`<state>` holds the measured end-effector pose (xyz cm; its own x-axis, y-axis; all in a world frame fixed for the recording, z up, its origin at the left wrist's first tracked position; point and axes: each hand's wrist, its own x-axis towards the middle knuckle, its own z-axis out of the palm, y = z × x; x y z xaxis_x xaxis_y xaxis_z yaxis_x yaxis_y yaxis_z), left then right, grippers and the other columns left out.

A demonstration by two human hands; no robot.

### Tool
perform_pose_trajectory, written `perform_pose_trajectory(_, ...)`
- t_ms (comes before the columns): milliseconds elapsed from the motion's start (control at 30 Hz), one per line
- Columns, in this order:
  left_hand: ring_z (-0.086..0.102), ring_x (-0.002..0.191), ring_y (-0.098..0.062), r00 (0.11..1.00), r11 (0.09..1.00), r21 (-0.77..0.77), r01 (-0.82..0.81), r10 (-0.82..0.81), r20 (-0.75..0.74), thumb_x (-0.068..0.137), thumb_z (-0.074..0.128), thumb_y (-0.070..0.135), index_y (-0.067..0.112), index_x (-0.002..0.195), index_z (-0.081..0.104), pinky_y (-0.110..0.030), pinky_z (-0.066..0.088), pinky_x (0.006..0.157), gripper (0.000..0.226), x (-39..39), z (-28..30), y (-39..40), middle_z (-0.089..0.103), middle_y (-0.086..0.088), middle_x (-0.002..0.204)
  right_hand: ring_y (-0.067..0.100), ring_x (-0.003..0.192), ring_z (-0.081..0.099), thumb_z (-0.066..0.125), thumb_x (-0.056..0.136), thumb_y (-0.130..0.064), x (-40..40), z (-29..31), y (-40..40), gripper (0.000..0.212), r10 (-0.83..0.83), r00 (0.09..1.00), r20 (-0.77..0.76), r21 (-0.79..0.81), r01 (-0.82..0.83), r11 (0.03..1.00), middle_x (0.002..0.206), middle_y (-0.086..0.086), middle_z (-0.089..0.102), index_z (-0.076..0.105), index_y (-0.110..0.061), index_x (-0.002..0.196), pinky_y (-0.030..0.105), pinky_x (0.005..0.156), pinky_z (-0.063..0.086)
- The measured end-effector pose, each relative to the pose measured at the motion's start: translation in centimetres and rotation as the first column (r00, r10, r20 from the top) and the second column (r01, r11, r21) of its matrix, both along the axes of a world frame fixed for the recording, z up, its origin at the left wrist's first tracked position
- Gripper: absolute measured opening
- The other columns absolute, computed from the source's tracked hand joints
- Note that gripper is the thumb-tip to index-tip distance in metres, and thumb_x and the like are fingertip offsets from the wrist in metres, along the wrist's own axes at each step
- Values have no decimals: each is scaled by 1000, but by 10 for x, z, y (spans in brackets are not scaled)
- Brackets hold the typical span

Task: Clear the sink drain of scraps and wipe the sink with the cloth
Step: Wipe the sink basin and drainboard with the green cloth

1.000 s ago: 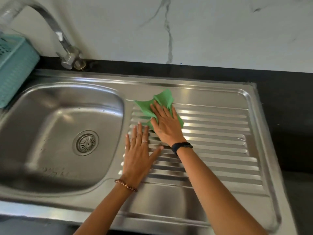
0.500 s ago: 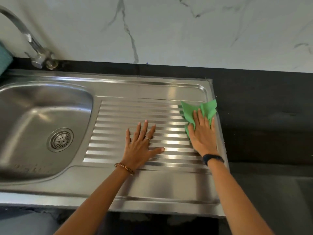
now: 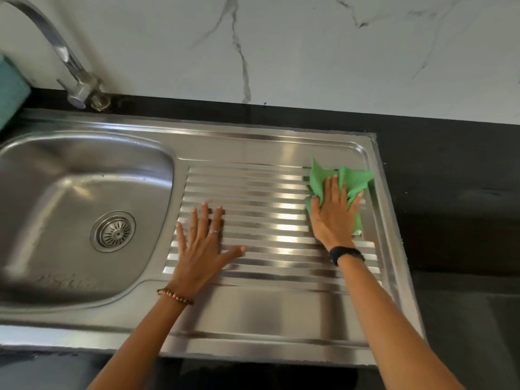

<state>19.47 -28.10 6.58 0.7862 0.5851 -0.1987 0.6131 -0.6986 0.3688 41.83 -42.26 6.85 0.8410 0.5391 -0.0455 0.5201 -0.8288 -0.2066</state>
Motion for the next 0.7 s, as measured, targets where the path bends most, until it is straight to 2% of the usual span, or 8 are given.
perform_pose_trajectory(133, -19, 140, -18, 989, 990, -5, -140, 140, -43, 47, 9, 94, 23, 143, -16, -48, -11, 112, 122, -26, -1, 19, -21, -4, 153, 24, 146, 7, 24, 96, -38, -58, -4, 73, 60, 119, 992, -35, 19, -119, 993, 158, 7, 9, 10, -10, 148, 53, 117, -5)
perform_pose_trajectory(267, -26, 133, -9, 988, 987, -33, -154, 153, -37, 57, 25, 88, 22, 141, -20, -47, -11, 112, 116, -43, -6, 26, -18, -1, 154, 25, 146, 6, 24, 95, -41, -111, -4, 145, 62, 298, 953, -49, 27, -297, 954, 158, 10, 10, 13, -8, 147, 51, 117, -6)
perform_pose_trajectory(367, -27, 133, -11, 990, 991, 26, -130, 131, -59, 62, 19, 84, 20, 139, -22, -47, -17, 109, 108, -46, -7, 24, -20, 0, 153, 25, 146, 6, 26, 96, -39, -138, -2, 185, 61, 440, 896, -67, 32, -439, 898, 158, 11, 10, 16, -7, 147, 51, 117, -4)
perform_pose_trajectory(467, -27, 133, -13, 988, 990, 43, -134, 137, -78, 67, 20, 81, 16, 144, -14, -46, -18, 109, 106, -47, -4, 20, -16, -4, 155, 23, 146, 2, 26, 97, -35, -142, 0, 193, 57, 570, 819, -68, 29, -569, 822, 158, 7, 8, 15, -10, 147, 49, 117, -10)
perform_pose_trajectory(567, -27, 136, -17, 989, 990, 87, -110, 118, -94, 77, 20, 76, 16, 143, -16, -47, -20, 108, 96, -51, -3, 13, -20, -6, 154, 19, 146, 1, 24, 98, -34, -136, 0, 183, 55, 656, 749, -89, 52, -654, 754, 159, 2, 9, 14, -12, 148, 46, 115, -14)
perform_pose_trajectory(700, -33, 135, -23, 991, 992, 107, -68, 80, -110, 77, 9, 75, 21, 139, -24, -45, -29, 104, 89, -50, 2, -3, -29, -8, 149, 15, 146, 6, 25, 99, -35, -129, 3, 157, 53, 684, 723, -98, 106, -675, 730, 158, -2, 14, 18, -15, 147, 45, 117, -13)
